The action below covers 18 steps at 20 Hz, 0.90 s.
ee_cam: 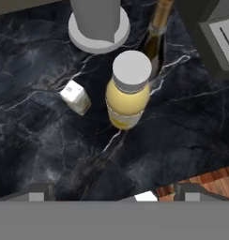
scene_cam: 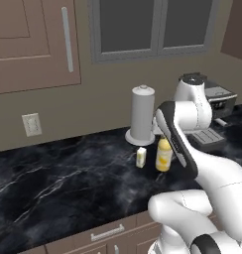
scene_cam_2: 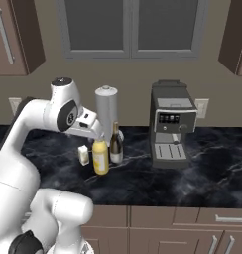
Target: Move the drinks to the dining counter.
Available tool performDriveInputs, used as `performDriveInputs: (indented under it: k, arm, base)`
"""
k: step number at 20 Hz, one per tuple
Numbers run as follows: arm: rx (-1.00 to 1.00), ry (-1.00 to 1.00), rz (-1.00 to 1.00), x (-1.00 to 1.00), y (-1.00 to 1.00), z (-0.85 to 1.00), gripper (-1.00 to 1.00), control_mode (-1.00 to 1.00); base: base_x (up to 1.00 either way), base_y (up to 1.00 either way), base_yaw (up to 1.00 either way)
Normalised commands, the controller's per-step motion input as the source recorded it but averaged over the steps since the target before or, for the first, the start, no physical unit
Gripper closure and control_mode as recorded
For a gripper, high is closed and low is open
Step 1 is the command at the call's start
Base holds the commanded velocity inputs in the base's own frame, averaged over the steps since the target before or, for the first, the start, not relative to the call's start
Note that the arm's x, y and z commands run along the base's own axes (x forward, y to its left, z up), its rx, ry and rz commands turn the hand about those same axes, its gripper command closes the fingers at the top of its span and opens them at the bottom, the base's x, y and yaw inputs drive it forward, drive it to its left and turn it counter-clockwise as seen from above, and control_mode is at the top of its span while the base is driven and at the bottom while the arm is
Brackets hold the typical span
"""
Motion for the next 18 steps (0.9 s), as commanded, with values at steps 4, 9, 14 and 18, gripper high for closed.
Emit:
performDriveInputs:
  k: [4,9,14,18]
  arm:
    - [0.03,0.18,-0.01,0.46,-0.03,0.0,-1.0,-1.0]
    - [0.0,0.03,0.0,0.46,-0.02,-0.02,-1.0,-1.0]
    - [0.0,0.04,0.0,0.36,-0.07,0.0,-1.0,-1.0]
    - [0.0,0.02,0.0,0.28,-0.09,0.0,-1.0,-1.0]
  base:
    - [0.0,0.0,0.0]
    - [0.0,0.0,0.0]
    - [0.0,0.0,0.0]
    - [0.0,0.0,0.0]
